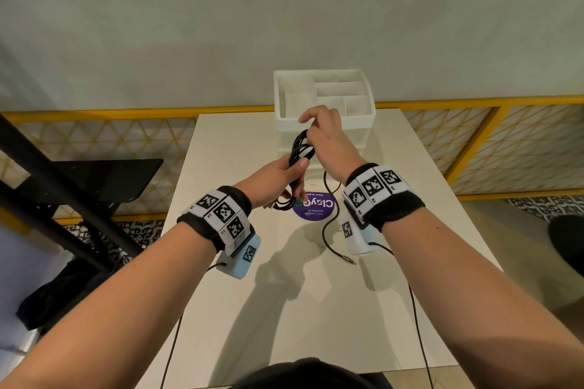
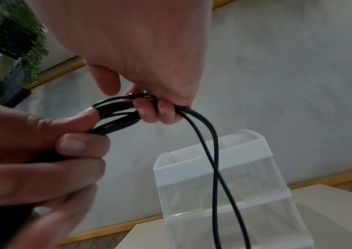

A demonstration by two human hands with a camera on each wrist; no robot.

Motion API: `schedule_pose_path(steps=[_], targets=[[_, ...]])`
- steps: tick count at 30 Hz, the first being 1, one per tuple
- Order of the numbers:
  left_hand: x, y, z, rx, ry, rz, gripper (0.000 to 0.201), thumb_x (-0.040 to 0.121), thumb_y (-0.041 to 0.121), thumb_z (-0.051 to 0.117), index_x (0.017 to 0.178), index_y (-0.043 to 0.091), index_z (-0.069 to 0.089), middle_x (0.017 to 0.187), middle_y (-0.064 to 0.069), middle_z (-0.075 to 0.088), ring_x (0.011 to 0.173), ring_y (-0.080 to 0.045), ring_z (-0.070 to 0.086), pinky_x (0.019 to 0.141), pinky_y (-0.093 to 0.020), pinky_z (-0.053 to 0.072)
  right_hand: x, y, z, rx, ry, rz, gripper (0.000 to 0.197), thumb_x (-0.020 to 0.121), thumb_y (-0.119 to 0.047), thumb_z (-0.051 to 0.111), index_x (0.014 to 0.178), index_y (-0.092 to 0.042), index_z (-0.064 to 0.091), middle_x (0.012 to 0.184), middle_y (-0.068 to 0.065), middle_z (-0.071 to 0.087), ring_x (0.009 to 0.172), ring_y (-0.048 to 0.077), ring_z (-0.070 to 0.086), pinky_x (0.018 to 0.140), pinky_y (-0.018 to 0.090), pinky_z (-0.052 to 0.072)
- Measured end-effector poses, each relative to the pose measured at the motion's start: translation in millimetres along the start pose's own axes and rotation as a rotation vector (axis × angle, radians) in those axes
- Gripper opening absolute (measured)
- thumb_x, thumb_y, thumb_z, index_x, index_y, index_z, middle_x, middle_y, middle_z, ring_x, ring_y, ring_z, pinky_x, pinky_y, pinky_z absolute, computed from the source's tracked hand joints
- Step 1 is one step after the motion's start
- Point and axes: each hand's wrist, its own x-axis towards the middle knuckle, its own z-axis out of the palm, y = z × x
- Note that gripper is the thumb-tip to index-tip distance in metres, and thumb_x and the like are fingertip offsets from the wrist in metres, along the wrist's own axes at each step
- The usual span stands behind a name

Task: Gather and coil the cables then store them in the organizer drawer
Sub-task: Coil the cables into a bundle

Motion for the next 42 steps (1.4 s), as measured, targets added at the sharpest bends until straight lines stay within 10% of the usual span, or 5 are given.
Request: schedule_pose_path(steps=[7, 14, 20, 32, 42], targets=[[-4.3, 3.0, 2.1, -0.050, -0.105, -0.076, 0.027, 0.099, 0.040, 0.039, 0.092, 0.015, 0.049, 0.059, 0.002, 0.036, 0.050, -0.014, 0.040, 0.063, -0.038, 0.055, 5.8, 12.5, -6.8, -0.413, -0.090, -0.094, 0.047, 0.093, -0.046, 0.043, 0.057, -0.017, 0.052, 0.059, -0.001, 0.052, 0.057, 0.018, 0.048, 0.059, 0.036, 0.044], [-4.7, -2.3, 1.3, -0.144, -0.100, -0.128, 0.040, 0.099, 0.048, 0.030, 0.085, 0.016, 0.050, 0.060, 0.004, 0.030, 0.045, -0.008, 0.025, 0.042, -0.018, 0.023, 3.6, 23.6, -7.4, -0.610, -0.078, -0.138, 0.042, 0.094, -0.041, 0.039, 0.059, -0.018, 0.047, 0.056, -0.001, 0.049, 0.057, 0.023, 0.050, 0.054, 0.030, 0.035], [-3.4, -6.1, 6.6, -0.017, -0.118, -0.059, 0.025, 0.102, 0.028, 0.036, 0.083, 0.013, 0.043, 0.066, 0.000, 0.045, 0.060, -0.019, 0.052, 0.066, -0.031, 0.044, -2.5, 22.9, -8.7, -0.663, -0.124, -0.093, 0.046, 0.097, -0.043, 0.031, 0.058, -0.021, 0.042, 0.053, -0.002, 0.045, 0.061, 0.023, 0.050, 0.058, 0.032, 0.036], [0.3, -1.2, 5.0, -0.133, 0.152, 0.013, 0.028, 0.101, 0.035, 0.034, 0.084, 0.015, 0.044, 0.064, 0.003, 0.035, 0.050, -0.011, 0.029, 0.048, -0.023, 0.028, -0.6, 26.1, -5.7, 0.001, 0.021, 0.105, 0.057, 0.092, -0.062, 0.027, 0.094, -0.016, 0.061, 0.085, -0.001, 0.066, 0.085, 0.020, 0.062, 0.102, 0.047, 0.038], [1.2, 22.4, 7.1, 0.110, 0.155, 0.116, 0.019, 0.099, 0.033, 0.045, 0.094, 0.015, 0.044, 0.067, 0.005, 0.040, 0.049, -0.003, 0.042, 0.043, -0.010, 0.034, 17.9, 10.1, -12.0, 0.381, 0.180, 0.320, 0.050, 0.088, -0.064, 0.040, 0.070, -0.017, 0.044, 0.058, -0.001, 0.043, 0.047, 0.014, 0.040, 0.049, 0.028, 0.039]])
